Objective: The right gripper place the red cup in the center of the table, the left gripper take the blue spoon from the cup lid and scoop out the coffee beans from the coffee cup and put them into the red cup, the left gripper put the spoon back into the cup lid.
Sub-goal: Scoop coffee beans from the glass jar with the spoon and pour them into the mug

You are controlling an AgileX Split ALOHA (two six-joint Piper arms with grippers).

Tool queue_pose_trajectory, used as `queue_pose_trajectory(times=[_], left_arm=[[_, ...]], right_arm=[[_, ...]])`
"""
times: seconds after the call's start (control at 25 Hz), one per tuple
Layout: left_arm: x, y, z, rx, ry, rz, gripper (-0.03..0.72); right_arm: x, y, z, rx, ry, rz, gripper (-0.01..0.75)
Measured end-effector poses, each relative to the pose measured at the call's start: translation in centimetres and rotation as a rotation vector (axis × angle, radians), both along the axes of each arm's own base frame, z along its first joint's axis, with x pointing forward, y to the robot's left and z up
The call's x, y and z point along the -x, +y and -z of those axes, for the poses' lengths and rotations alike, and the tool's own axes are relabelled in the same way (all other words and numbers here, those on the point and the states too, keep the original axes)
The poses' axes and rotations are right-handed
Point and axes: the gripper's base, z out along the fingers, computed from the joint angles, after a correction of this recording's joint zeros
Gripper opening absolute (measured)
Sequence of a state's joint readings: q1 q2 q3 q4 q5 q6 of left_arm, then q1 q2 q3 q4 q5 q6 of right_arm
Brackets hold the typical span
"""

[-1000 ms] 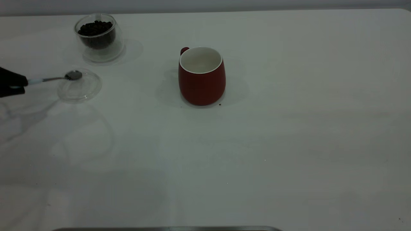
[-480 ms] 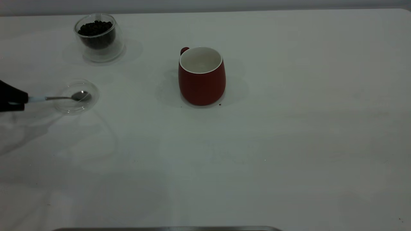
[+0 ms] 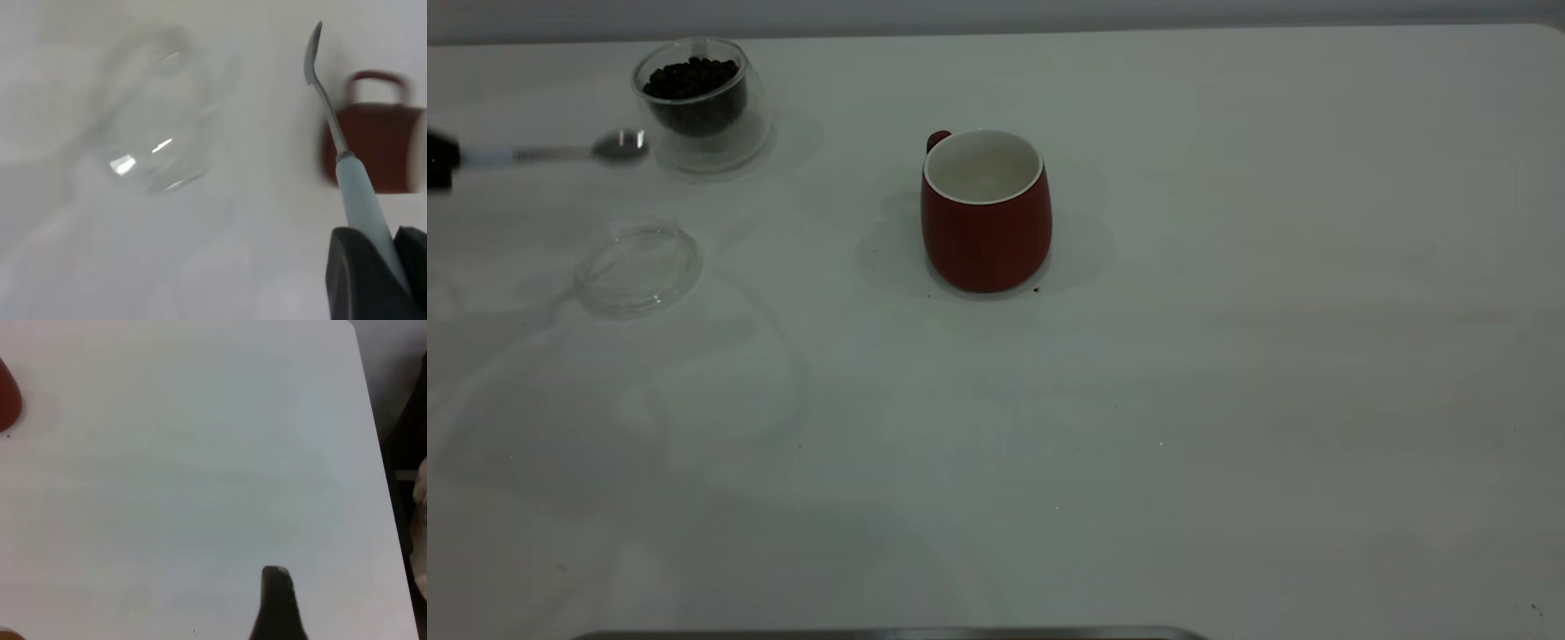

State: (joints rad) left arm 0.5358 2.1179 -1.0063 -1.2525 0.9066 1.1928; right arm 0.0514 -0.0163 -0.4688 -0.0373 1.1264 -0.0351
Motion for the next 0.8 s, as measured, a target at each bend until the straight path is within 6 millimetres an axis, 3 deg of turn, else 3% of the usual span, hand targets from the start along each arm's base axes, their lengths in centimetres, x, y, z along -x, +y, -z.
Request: queue_pose_trajectory(times=[0.2,0.32,0.52,0.8], left_arm=[[-3.0,1.3,-2.8,0.038,-0.116,-0.047,0.126],[-4.9,2.3,-3.1,0.065,-0.128,-0.081,0.126],[-7.9,3.1,-1.2,0.122,-0.093,-0.054,0.126],[-10.3,1.5,1.5,0.100,-0.047,0.012,0.126]], right_arm=[[0.0,0.0,0.0,0.000,0.000,0.000,0.590],[0.0,0.0,0.0,0.000,0.000,0.000,0.590],[0.0,0.0,0.0,0.000,0.000,0.000,0.590],[0.0,0.0,0.0,0.000,0.000,0.000,0.590]])
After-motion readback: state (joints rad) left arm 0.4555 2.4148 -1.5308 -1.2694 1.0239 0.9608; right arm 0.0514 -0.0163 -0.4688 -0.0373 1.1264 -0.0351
